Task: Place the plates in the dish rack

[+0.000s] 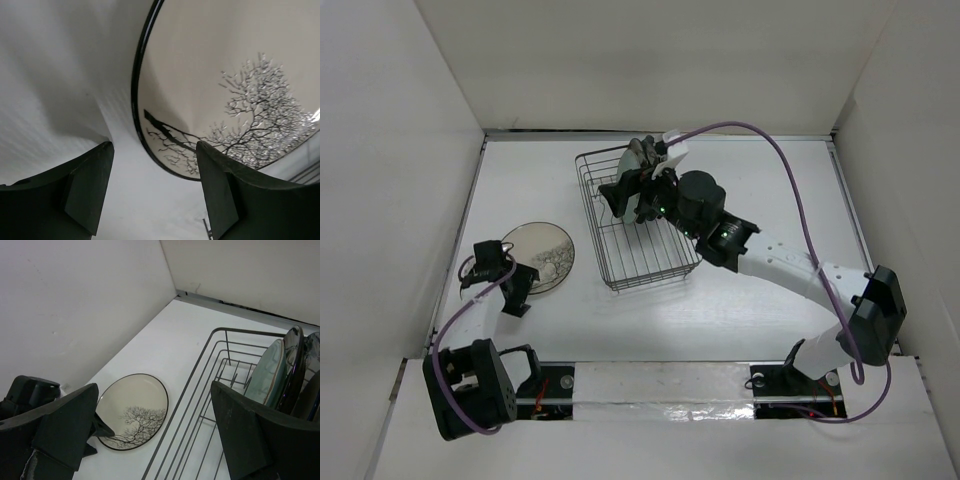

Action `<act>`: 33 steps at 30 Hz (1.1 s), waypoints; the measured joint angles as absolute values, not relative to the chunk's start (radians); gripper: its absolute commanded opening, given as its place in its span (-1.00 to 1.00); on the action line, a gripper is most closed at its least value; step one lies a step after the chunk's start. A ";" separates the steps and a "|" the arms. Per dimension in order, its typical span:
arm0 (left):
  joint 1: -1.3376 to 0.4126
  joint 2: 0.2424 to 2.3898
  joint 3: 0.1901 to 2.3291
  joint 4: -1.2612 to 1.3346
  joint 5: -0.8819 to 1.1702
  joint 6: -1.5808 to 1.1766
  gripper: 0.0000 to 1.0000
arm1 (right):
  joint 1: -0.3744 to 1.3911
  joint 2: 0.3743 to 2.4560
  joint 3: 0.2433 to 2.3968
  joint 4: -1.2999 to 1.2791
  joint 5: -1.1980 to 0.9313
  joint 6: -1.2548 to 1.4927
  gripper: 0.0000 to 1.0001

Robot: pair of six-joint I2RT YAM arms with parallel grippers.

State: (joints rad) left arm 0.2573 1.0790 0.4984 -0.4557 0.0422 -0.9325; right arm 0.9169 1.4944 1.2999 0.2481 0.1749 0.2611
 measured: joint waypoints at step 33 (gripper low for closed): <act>0.266 1.153 0.072 0.630 0.120 -1.270 -1.00 | 0.945 1.526 1.261 0.273 0.187 0.261 0.92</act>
State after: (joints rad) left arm 0.2657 1.1526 0.0715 0.6300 0.1200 -1.2701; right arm 0.9447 1.5265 1.2606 0.2729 0.1867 0.2611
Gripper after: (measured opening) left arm 0.062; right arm 0.962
